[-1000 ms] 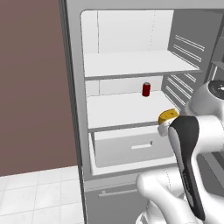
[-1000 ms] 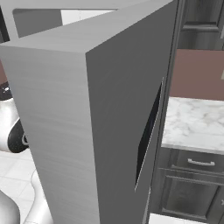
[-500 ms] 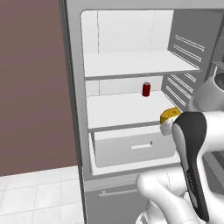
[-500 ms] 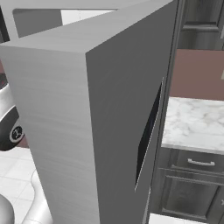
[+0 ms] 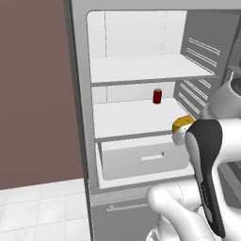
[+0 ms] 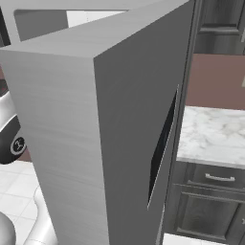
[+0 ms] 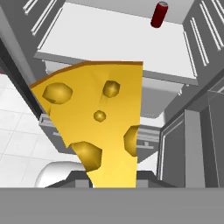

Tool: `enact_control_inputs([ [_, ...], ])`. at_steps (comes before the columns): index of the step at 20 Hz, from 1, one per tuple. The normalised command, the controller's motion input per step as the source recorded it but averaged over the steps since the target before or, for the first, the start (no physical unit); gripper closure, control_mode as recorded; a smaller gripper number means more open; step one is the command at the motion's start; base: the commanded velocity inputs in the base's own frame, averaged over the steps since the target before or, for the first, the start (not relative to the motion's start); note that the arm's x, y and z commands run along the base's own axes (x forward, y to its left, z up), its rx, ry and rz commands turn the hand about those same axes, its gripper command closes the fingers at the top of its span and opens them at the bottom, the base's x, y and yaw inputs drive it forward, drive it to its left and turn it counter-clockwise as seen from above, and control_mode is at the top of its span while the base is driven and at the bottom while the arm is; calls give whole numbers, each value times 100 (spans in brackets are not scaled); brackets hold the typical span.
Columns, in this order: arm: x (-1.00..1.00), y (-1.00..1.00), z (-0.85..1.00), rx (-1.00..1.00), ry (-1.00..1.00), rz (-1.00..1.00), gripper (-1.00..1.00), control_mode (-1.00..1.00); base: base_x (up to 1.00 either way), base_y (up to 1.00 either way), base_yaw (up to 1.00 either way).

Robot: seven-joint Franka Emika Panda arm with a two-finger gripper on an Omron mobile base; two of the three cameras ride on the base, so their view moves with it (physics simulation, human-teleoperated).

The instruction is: Pick the cheese from the fridge and the cheese grater from the cabinet and place them next to the salad bowl.

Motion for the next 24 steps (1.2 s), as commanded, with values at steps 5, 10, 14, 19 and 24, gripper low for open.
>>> enact_control_inputs([
  [5, 0, 0, 0, 0, 0, 0, 100, 100, -57, 7, 0],
  [10, 0, 0, 0, 0, 0, 0, 100, 100, -97, 45, 0],
  [14, 0, 0, 0, 0, 0, 0, 100, 100, -79, 88, 0],
  [19, 0, 0, 0, 0, 0, 0, 100, 100, -69, 91, 0],
  [24, 0, 0, 0, 0, 0, 0, 100, 100, -36, 84, -18],
])
